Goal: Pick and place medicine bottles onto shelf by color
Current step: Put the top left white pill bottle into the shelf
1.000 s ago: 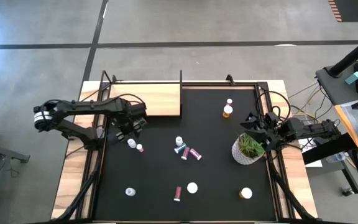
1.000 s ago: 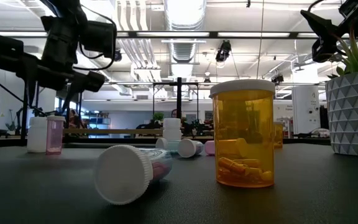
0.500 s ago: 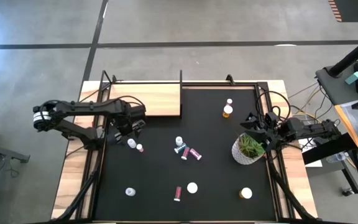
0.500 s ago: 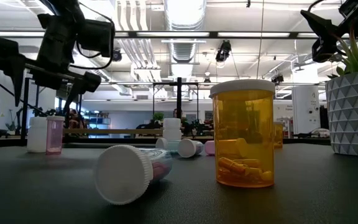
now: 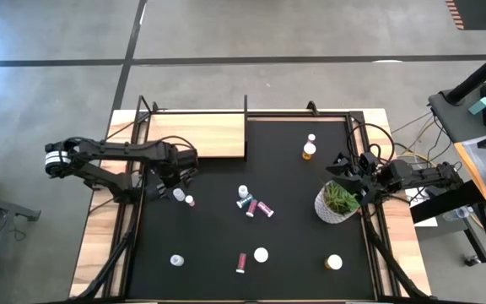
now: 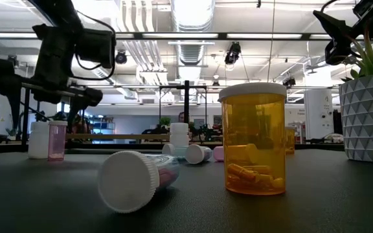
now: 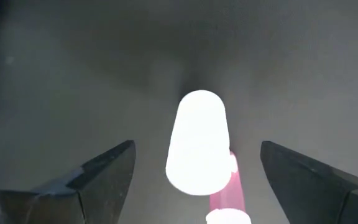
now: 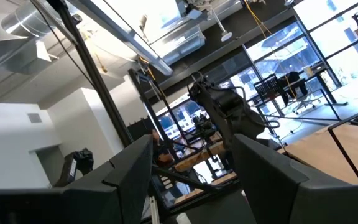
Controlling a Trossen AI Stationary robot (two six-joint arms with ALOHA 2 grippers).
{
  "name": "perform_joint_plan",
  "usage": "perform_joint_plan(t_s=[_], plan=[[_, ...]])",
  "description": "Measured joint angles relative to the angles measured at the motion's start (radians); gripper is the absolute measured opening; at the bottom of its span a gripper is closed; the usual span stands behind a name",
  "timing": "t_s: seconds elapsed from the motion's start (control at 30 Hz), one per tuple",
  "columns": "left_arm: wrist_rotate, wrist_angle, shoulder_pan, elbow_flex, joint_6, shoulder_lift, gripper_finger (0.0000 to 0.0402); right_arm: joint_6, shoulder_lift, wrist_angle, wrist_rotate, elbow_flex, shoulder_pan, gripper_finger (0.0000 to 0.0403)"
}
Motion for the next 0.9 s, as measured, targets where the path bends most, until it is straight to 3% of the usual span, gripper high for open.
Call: perform_joint_plan(t_s=[0.3, 0.9], plan=[[0.0, 0.036, -0.002, -0.017, 0.005, 0.006, 0.0304, 0.0, 0.0, 0.0, 0.0, 0.0, 0.0, 0.0212], [0.0, 0.053, -0.002, -0.019, 0.051, 0.013, 0.0131, 0.0, 0.0, 0.0, 0.0, 0.0, 0.0, 0.0212]])
